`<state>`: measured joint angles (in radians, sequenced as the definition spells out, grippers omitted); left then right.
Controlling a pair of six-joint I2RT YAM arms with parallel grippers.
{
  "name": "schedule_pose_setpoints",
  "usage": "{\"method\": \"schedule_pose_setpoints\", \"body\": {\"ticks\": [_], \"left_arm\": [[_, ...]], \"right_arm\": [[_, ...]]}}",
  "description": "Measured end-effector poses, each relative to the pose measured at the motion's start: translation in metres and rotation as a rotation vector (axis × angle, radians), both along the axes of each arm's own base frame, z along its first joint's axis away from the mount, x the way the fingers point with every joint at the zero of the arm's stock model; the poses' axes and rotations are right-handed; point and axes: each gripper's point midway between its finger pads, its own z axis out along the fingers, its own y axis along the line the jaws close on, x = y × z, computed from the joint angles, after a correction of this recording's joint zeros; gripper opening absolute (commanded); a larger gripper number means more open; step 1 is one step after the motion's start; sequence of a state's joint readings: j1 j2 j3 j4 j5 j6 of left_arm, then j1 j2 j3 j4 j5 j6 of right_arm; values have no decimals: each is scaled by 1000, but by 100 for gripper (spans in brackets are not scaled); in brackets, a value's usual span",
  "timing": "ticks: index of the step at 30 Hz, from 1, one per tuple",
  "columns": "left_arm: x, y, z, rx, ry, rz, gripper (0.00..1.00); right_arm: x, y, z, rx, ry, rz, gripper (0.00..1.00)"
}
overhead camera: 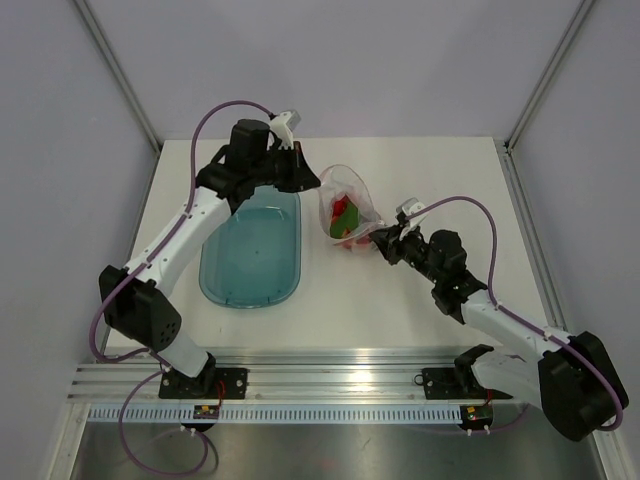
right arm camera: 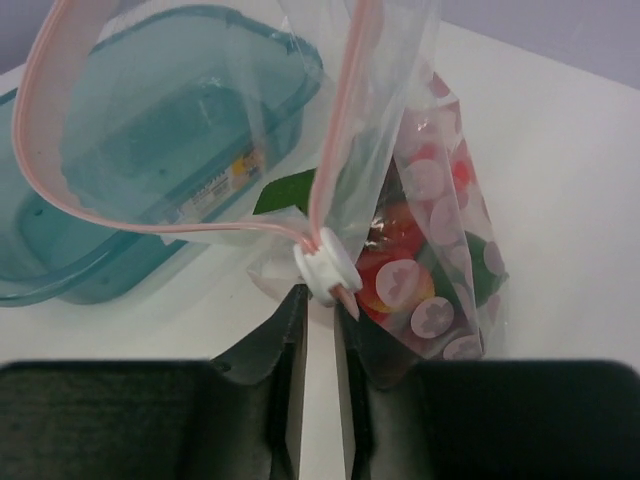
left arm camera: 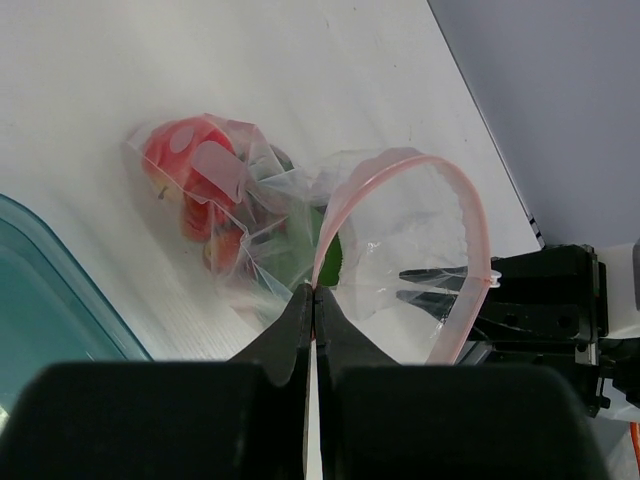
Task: Place the food in the zip-top bag and seal the zipper
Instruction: Adjust the zipper food storage bag at the center of the board.
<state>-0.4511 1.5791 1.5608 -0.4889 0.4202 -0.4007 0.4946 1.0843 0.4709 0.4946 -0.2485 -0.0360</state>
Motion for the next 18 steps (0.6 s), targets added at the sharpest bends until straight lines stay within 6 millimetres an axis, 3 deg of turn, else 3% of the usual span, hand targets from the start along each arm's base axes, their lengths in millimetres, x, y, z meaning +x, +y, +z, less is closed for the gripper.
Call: {"method": "schedule_pose_setpoints", "body": {"ticks": [5, 12, 18], "left_arm": [[1, 6, -1, 8, 3, 6, 0], [-5, 13, -4, 2, 12, 4, 0], [-7, 13, -10, 4, 27, -3, 0]], "right_arm": [[1, -3, 13, 35, -53, -23, 15], [0, -3, 18, 40, -69, -16, 28], [-5, 3, 22, 60, -77, 23, 30]]}}
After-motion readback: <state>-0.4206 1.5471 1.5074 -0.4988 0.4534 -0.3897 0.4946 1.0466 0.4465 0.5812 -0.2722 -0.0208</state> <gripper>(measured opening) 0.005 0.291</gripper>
